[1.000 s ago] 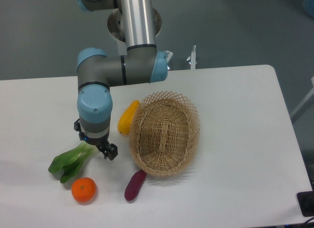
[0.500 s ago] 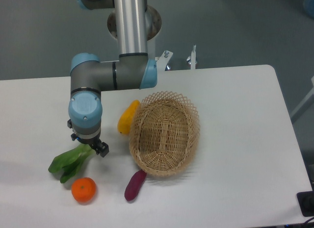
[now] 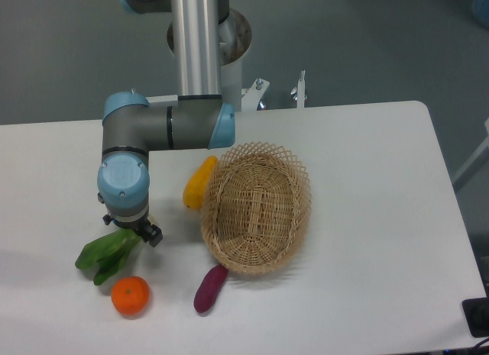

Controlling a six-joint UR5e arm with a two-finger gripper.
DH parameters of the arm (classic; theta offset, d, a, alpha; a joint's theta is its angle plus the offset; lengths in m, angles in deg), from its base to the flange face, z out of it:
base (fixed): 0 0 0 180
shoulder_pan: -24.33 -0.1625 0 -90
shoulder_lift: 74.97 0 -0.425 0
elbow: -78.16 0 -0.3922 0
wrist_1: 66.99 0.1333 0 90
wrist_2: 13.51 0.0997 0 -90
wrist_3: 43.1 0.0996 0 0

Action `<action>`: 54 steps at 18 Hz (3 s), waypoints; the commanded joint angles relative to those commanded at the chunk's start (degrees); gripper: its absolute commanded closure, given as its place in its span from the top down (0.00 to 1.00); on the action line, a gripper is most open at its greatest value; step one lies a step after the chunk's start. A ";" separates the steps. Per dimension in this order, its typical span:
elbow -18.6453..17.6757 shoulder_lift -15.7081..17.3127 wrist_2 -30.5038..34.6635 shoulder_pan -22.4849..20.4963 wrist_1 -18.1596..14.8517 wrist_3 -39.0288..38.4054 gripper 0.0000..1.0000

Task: Pick up the green vegetable from the table
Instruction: 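Lower the open gripper onto the bok choy stem, then close the gripper on the bok choy stem, then lift the bok choy and carry it past the basket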

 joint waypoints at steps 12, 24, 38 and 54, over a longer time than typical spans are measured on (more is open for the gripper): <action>0.79 0.17 0.09 0.89 1.77 -5.90 0.28; 2.99 5.79 0.44 -1.92 0.63 -7.31 0.07; 11.16 6.94 3.07 -16.42 -3.59 3.41 0.08; 20.39 -0.09 10.37 -31.89 -6.05 32.04 0.11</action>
